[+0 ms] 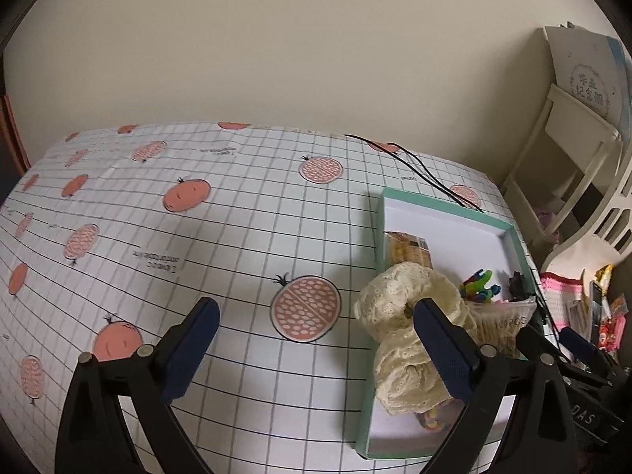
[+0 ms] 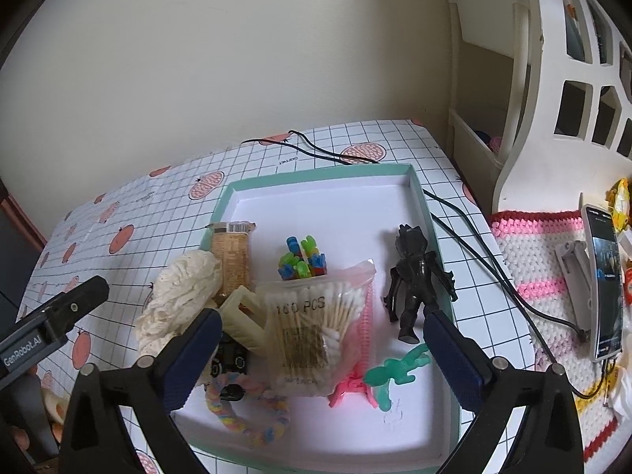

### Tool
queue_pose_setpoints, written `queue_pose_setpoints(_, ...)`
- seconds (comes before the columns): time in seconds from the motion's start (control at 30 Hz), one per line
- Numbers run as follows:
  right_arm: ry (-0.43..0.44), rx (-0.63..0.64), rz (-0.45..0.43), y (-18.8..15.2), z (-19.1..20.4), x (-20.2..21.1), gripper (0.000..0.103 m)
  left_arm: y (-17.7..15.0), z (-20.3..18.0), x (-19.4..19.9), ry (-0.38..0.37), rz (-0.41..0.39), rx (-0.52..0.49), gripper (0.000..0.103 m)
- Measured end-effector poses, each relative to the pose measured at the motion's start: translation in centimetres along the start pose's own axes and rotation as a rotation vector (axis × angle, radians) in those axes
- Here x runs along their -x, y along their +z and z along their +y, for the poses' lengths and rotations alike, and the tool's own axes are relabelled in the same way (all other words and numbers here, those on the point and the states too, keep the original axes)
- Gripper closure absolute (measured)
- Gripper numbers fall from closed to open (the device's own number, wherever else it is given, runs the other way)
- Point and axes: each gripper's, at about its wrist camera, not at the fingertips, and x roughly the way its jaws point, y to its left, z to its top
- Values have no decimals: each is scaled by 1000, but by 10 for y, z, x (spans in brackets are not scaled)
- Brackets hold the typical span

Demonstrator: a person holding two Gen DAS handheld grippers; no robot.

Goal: Organize objects

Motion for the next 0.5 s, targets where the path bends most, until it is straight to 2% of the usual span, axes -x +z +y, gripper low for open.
queue_pose_setpoints(0.33, -26, 1, 13, 0, 5, 8, 0, 1, 0, 19, 47, -40, -45, 4)
queue_pose_setpoints(0.5, -21, -4, 32, -2, 11, 9, 0, -3, 6, 25, 41, -31, -57, 4)
